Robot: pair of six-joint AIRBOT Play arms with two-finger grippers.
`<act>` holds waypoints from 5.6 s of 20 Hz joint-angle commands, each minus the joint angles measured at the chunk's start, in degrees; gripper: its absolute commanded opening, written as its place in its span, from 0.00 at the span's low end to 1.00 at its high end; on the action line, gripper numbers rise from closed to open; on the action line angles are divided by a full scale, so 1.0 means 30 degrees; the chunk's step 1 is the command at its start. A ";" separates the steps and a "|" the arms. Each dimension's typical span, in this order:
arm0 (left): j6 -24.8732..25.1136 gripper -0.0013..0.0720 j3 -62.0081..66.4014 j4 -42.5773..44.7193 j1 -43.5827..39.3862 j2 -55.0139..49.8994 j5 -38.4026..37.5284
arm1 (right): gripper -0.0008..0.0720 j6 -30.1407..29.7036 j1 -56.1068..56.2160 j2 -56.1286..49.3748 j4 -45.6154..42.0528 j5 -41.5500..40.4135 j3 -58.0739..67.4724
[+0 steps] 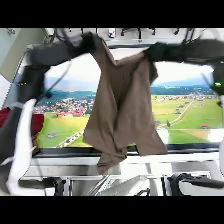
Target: Fold the shirts.
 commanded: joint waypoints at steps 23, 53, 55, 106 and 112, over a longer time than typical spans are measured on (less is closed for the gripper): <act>-0.1661 0.96 -1.7413 -0.1413 0.4852 0.3519 0.7482 | 0.04 -0.0729 -0.4816 -0.7424 -0.0561 -0.0612 0.0619; 0.0117 0.04 0.4095 -0.1239 0.6513 0.6951 0.5719 | 0.04 0.1304 -0.7060 0.2142 0.3155 -0.2616 0.6295; 0.0124 0.04 0.5464 -0.0539 0.6521 0.9508 0.5056 | 0.04 0.0867 -0.7344 0.4852 0.3111 -0.2382 0.7016; -0.0947 0.04 -0.0750 0.8269 0.5836 -0.6215 0.5931 | 0.04 0.0845 -0.9551 -1.3493 0.1894 -0.7519 0.7868; -0.0954 0.04 -0.1268 0.8262 0.5187 -0.6273 0.5450 | 0.04 0.0889 -0.9209 -1.3930 0.0423 -0.6615 0.7825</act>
